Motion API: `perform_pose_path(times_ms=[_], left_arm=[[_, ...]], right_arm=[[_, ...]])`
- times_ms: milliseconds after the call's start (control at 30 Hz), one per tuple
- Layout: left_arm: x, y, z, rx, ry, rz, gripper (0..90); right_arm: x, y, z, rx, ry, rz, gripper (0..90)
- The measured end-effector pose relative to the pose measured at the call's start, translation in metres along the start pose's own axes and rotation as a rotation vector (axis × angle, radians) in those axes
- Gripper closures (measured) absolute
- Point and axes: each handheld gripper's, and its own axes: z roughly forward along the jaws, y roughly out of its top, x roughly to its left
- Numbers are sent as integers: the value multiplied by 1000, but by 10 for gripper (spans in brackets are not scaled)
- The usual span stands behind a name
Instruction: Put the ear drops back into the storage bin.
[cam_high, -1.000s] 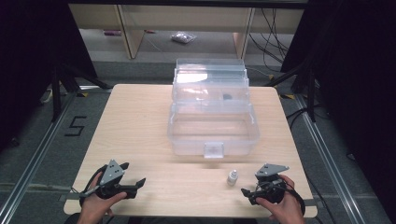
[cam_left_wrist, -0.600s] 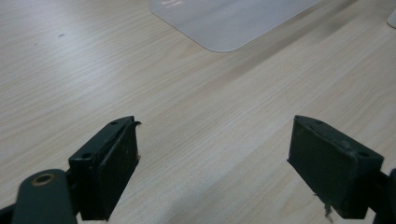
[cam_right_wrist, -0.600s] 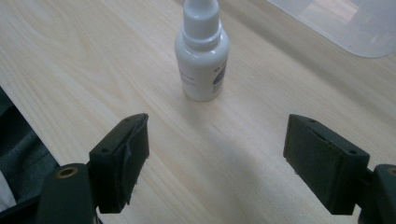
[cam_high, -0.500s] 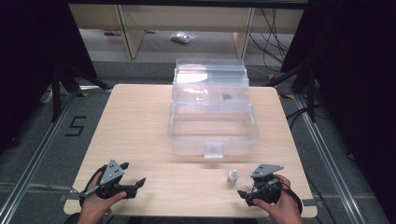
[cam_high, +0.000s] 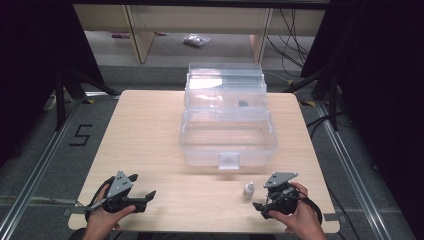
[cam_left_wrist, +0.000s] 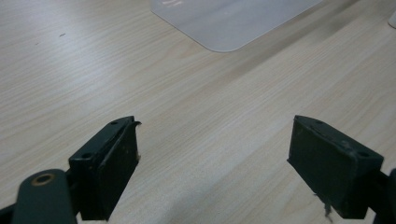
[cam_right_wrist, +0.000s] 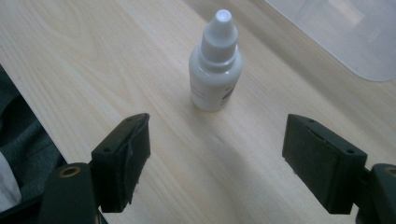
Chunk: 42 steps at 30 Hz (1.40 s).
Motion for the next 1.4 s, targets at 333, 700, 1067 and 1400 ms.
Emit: perform_pose_path(times_ms=[333, 700, 1067, 1400], left_arm=[[0, 0, 0, 0, -1, -1, 154], [0, 0, 0, -2, -2, -3, 154], [0, 0, 0, 0, 1, -3, 154], [0, 0, 0, -1, -4, -1, 154]], right_arm=[[-1, 14, 5, 49, 7, -49, 256], [-2, 30, 16, 112, 12, -81, 295], [-2, 43, 27, 153, 15, -141, 360], [-3, 51, 37, 200, 23, -168, 422]])
